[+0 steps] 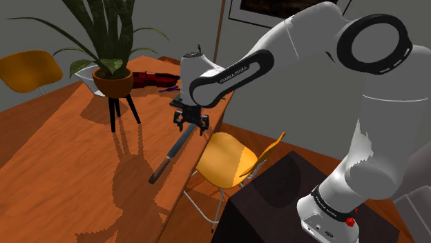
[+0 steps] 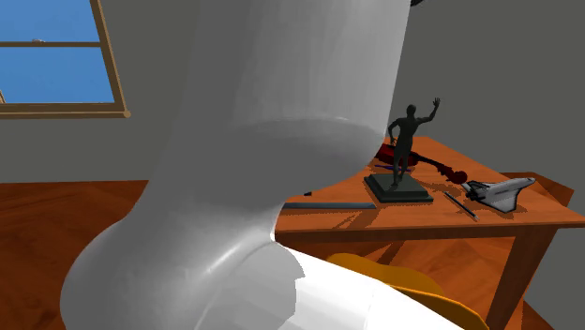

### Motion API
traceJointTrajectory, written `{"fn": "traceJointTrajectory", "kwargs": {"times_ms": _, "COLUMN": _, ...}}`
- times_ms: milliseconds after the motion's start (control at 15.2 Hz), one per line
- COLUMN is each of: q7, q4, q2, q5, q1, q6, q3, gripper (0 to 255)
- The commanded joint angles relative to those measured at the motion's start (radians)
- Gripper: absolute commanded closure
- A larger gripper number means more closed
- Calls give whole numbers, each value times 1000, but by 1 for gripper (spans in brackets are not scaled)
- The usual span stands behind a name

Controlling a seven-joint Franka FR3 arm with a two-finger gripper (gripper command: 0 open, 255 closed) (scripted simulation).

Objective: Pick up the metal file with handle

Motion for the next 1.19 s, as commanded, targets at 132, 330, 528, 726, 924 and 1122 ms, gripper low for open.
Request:
{"fn": "traceJointTrajectory", "kwargs": {"times_ms": 132, "q7": 97, "q4": 181, "q2": 176, "q5": -36, "q1": 57, "q6": -20, "q3": -42, "gripper": 0}}
{"fn": "traceJointTrajectory", "kwargs": {"times_ms": 330, "q7": 124, "q4": 246, "q2": 243, "q5": -44, "q1": 78, "q6": -21, "q3": -59, "gripper": 0}}
{"fn": "traceJointTrajectory", "kwargs": {"times_ms": 528, "q7": 129, "q4": 246, "q2": 270, "q5": -53, "q1": 83, "q6": 5, "q3": -67, "gripper": 0}}
{"fn": "traceJointTrajectory", "kwargs": {"times_ms": 726, "q7": 135, "q4": 250, "q2": 304, "q5": -64, "q1": 90, "q6": 34, "q3": -76, "gripper": 0}}
{"fn": "traceJointTrajectory", "kwargs": {"times_ms": 924, "q7": 135, "q4": 254, "q2": 306, "q5": -64, "q1": 90, "q6": 32, "q3": -76, "gripper": 255}}
{"fn": "traceJointTrajectory", "kwargs": {"times_ms": 1122, "q7": 135, "q4": 254, "q2": 305, "q5": -64, "q1": 90, "q6": 32, "q3": -76, "gripper": 255}}
